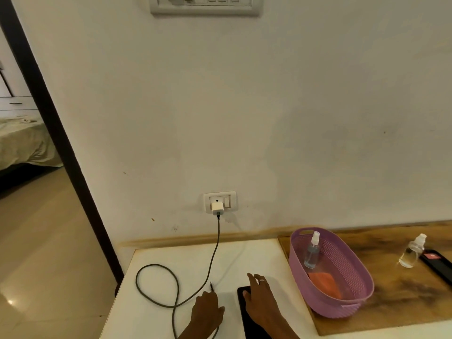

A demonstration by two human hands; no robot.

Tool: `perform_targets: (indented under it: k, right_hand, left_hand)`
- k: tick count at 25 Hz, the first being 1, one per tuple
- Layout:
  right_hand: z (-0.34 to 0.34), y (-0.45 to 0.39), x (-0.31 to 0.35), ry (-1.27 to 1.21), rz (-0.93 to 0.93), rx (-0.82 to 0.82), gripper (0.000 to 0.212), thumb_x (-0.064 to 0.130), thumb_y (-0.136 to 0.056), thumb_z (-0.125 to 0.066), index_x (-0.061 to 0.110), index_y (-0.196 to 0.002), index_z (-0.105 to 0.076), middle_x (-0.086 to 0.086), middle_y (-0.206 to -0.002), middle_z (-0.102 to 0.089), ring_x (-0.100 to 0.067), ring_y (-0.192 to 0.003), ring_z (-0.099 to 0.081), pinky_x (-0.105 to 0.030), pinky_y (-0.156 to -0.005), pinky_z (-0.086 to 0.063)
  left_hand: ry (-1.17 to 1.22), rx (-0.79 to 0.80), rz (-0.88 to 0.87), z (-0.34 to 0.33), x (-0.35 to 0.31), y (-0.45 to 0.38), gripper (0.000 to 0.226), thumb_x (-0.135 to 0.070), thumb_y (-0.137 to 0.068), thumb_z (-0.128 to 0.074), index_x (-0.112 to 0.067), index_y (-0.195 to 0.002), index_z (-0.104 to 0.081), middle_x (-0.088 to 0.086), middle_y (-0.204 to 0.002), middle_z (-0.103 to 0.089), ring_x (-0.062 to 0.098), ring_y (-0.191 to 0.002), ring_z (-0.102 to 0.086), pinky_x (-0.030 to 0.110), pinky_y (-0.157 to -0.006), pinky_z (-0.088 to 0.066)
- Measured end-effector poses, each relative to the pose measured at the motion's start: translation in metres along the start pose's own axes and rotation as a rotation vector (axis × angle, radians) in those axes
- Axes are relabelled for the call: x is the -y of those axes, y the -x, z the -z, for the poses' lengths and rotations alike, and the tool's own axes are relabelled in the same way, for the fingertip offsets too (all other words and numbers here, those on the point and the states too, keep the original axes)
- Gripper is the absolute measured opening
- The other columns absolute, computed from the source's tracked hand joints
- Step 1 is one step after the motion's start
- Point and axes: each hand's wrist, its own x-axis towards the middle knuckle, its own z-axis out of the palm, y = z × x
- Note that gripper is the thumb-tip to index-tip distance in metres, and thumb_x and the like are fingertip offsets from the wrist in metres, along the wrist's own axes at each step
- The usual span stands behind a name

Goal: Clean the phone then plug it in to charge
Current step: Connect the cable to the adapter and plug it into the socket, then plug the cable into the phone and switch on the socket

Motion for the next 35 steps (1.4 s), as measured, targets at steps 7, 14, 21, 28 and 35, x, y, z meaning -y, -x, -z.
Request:
perform_targets:
  k: [7,14,21,28,35]
  right_hand:
    - [-0.015,0.006,0.0,0.108,-0.198,0.081,0.081,0.054,-0.086,-0.05,0.022,-0.151,-0.013,-0.006,-0.154,-0.022,-0.026,-0.138,-0.029,-0.039,-0.107,-0.039]
    - [-0.024,0.009,0.015,0.251,-0.421,0.136,0.116,0.064,-0.073,-0.066,0.018,-0.152,0.005,-0.009,-0.153,-0.016,-0.028,-0.136,-0.027,-0.042,-0.105,-0.038]
    - [-0.021,0.003,0.02,0.04,-0.563,0.155,0.133,0.061,-0.066,-0.074,0.011,-0.149,0.017,-0.014,-0.155,-0.01,-0.029,-0.137,-0.032,-0.043,-0.111,-0.034]
    - [-0.014,-0.005,0.001,-0.317,-0.495,0.093,0.131,0.054,-0.067,-0.073,0.011,-0.148,0.019,-0.012,-0.154,-0.022,-0.023,-0.136,-0.038,-0.034,-0.114,-0.033]
    - [0.006,-0.015,-0.002,-0.77,-0.466,0.198,0.074,0.033,-0.048,-0.092,0.013,-0.11,-0.056,-0.002,-0.098,-0.064,-0.016,-0.089,-0.061,-0.024,-0.072,-0.051]
  left_hand:
    - [0.015,0.059,0.072,-0.005,-0.012,-0.002,0.035,-0.021,-0.095,-0.047,-0.012,-0.129,-0.046,0.006,-0.137,-0.046,0.025,-0.13,-0.045,0.032,-0.102,-0.042]
    - [0.235,0.099,0.175,0.022,-0.023,0.005,0.034,-0.024,-0.083,-0.053,-0.017,-0.116,-0.053,0.003,-0.123,-0.059,0.022,-0.115,-0.059,0.031,-0.093,-0.049]
    - [0.556,0.069,0.25,0.033,-0.031,0.01,0.023,-0.015,-0.076,-0.05,-0.018,-0.099,-0.053,0.004,-0.081,-0.075,0.018,-0.056,-0.073,0.033,-0.062,-0.063]
    - [0.81,0.093,0.323,0.03,-0.022,0.001,0.021,0.0,-0.077,-0.05,-0.012,-0.095,-0.054,0.017,-0.088,-0.071,0.028,-0.047,-0.066,0.035,-0.051,-0.059]
    - [0.958,0.049,0.365,0.029,-0.026,-0.005,0.019,-0.005,-0.091,-0.045,-0.009,-0.097,-0.062,0.012,-0.062,-0.071,0.017,-0.033,-0.042,0.018,-0.037,-0.03]
